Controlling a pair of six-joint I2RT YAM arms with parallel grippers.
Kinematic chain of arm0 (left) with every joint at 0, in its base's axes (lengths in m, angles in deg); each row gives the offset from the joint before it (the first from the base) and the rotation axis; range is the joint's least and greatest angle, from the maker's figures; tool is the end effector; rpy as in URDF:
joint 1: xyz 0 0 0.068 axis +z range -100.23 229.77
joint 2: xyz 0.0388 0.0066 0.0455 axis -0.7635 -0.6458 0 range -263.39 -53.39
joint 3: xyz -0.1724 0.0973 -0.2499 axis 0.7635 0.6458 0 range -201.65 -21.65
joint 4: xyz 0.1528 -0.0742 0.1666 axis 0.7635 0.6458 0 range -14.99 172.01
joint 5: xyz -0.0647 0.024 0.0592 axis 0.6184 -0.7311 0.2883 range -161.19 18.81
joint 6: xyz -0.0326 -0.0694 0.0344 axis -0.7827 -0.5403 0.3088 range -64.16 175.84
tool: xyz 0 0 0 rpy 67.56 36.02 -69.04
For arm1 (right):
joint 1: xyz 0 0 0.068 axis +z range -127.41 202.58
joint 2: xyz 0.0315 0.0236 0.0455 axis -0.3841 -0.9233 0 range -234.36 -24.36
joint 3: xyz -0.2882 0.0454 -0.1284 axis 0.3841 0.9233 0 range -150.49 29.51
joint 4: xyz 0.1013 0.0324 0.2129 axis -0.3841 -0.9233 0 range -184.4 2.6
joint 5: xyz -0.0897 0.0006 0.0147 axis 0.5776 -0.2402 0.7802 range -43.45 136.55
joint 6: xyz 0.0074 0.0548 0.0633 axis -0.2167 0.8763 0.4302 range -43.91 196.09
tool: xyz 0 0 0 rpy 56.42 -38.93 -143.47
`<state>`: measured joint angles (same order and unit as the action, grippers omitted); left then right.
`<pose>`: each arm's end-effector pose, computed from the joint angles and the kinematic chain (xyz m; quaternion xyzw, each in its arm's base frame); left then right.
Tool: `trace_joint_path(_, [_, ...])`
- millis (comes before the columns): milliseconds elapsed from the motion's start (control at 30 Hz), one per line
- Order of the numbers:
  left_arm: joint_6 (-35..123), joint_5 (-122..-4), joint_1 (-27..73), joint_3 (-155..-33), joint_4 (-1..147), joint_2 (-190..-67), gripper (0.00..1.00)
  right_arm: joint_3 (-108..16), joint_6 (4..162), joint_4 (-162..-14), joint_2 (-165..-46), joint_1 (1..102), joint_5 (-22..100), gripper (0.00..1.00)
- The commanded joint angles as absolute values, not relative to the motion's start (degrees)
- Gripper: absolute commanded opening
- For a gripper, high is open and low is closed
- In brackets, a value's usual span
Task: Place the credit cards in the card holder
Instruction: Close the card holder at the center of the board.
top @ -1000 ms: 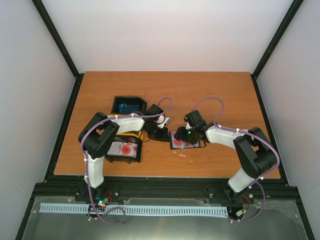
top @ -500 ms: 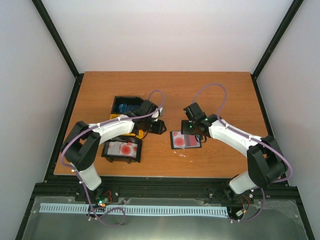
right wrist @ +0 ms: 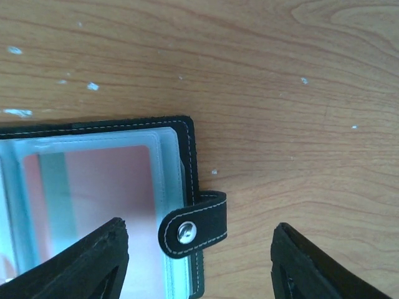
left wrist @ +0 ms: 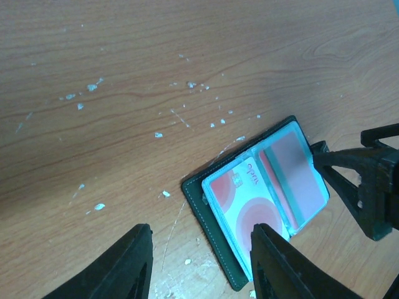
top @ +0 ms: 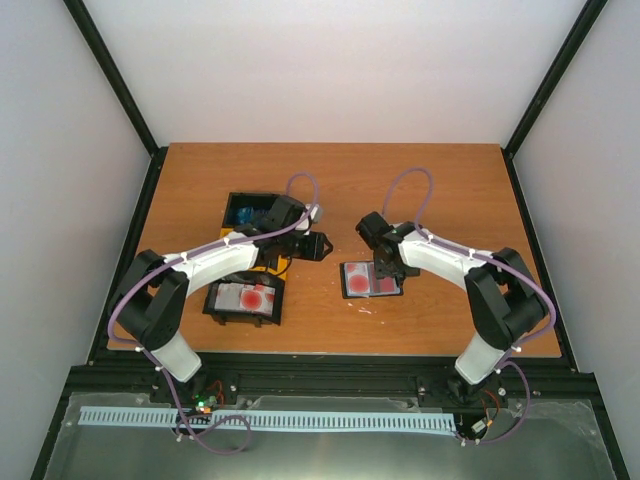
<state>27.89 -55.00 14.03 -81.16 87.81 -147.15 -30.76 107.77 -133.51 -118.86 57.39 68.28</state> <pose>0.2756 -0.2238 0.2441 0.1141 0.9156 -0.3026 0.2388 0.2486 0.1396 0.2094 -0.0107 0.9786 -0.1117 0.1722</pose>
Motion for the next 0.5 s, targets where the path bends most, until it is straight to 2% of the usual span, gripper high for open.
trace_joint_path(0, [27.38, -53.68, 14.29, -80.54, 86.13, -146.57, 0.45, -30.72, 106.65, -132.83, -121.09, 57.74, 71.38, 0.62])
trace_joint_path(133, [27.17, -52.96, 14.26, -80.12, 86.0, -146.55, 0.45, -30.57, 105.19, -131.24, -122.08, 57.74, 70.36, 0.6])
trace_joint_path(467, [27.31, -52.75, 14.28, -80.1, 85.91, -146.48, 0.45, -29.62, 106.74, -131.89, -124.74, 57.7, 73.98, 0.34])
